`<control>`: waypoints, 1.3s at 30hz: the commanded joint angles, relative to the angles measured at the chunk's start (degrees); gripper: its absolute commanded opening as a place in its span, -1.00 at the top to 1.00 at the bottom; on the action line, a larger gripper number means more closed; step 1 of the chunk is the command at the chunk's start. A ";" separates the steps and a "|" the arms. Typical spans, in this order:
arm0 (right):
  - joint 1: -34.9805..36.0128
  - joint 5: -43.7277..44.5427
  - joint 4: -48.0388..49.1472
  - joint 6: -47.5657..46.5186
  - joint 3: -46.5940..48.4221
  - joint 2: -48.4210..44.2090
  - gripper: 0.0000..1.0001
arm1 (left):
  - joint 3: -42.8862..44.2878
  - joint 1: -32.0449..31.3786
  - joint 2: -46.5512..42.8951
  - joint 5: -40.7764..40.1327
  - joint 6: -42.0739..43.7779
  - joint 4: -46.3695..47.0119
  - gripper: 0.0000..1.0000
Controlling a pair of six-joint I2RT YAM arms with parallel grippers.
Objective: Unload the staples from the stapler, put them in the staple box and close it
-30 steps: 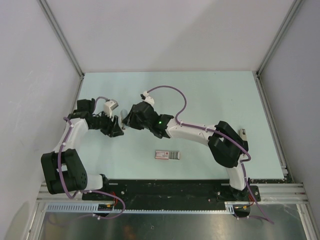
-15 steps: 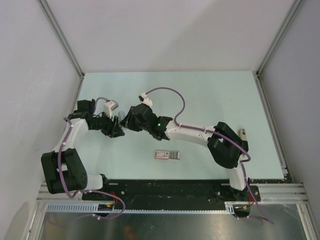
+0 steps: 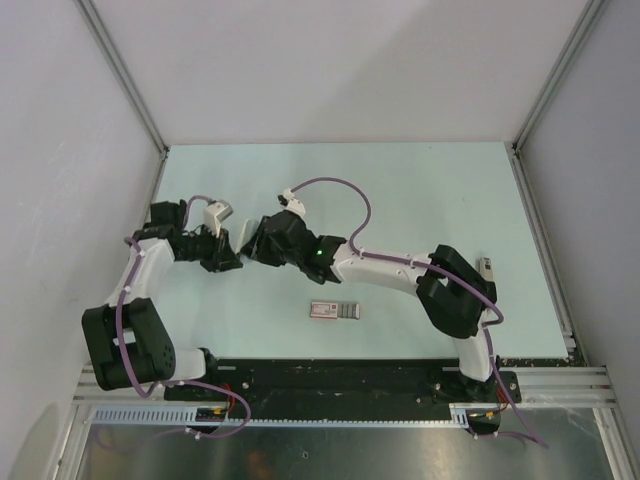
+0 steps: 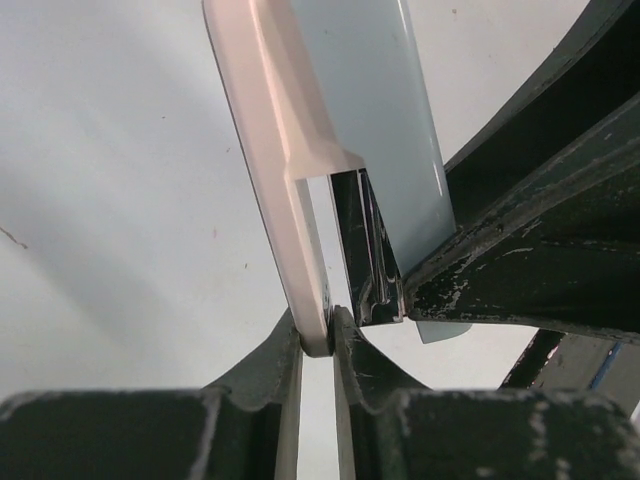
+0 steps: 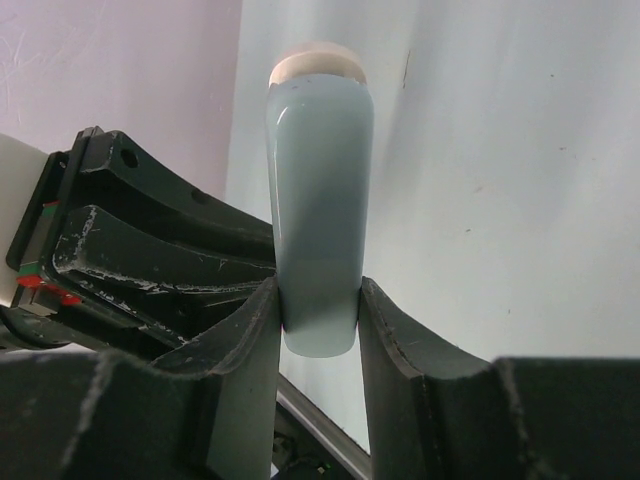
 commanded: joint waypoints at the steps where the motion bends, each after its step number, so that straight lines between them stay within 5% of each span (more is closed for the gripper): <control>1: 0.03 -0.27 2.12 -0.81 -1.63 -4.85 1.00 | -0.29 0.19 -2.86 -0.01 4.15 1.06 0.74; 24: -1.27 -8.00 -0.75 -16.11 -6.37 -5.38 1.00 | -6.04 2.08 -6.97 -24.22 17.28 16.38 0.87; 39: -0.69 -9.49 0.59 -21.17 -6.42 -3.11 1.00 | -22.88 -12.62 -22.13 -35.79 30.08 33.66 0.87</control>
